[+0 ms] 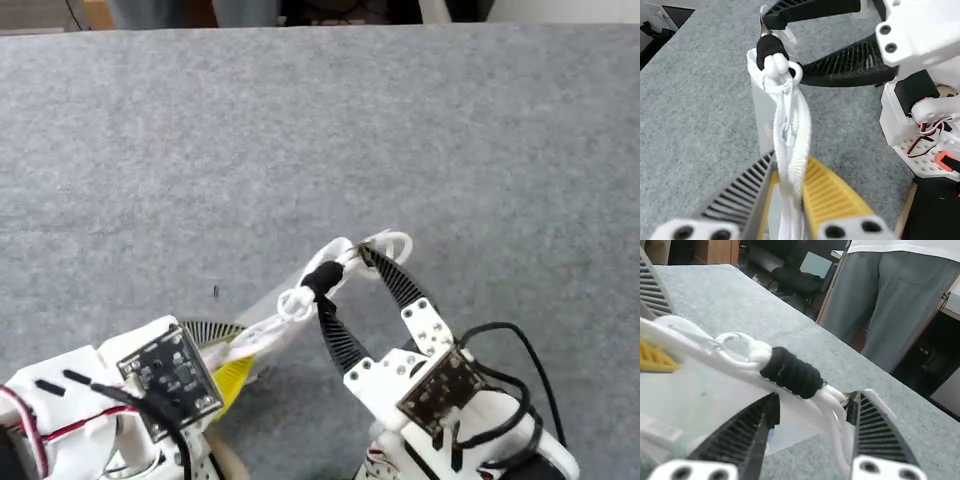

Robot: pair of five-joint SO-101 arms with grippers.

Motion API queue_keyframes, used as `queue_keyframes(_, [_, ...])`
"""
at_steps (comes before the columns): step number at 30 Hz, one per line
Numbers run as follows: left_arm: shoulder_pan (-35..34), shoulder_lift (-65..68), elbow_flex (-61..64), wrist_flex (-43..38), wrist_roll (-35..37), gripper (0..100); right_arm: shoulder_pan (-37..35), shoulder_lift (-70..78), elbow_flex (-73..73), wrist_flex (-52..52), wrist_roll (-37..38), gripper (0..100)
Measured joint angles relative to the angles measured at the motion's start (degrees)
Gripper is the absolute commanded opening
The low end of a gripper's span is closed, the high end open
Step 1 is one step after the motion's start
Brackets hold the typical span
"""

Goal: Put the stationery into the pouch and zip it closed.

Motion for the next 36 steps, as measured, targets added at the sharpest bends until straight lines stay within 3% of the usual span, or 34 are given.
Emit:
queue_keyframes(15, [1.49,-0.09,1.32,-0.09,-3.34,3,-4.40,0.00,-9.41,9.49,10.11,22.4])
queue_keyframes(21, [1.49,-0.09,1.76,-0.09,-4.22,3,-4.40,0.00,-5.54,9.67,10.29,1.5])
queue_keyframes(29, [1.14,-0.09,2.37,-0.09,-4.22,3,-4.57,-0.09,-4.40,9.58,10.64,10.2])
queue_keyframes(36, [1.14,-0.09,2.37,-0.09,-4.22,3,-4.75,-0.09,-5.10,9.67,10.64,11.2])
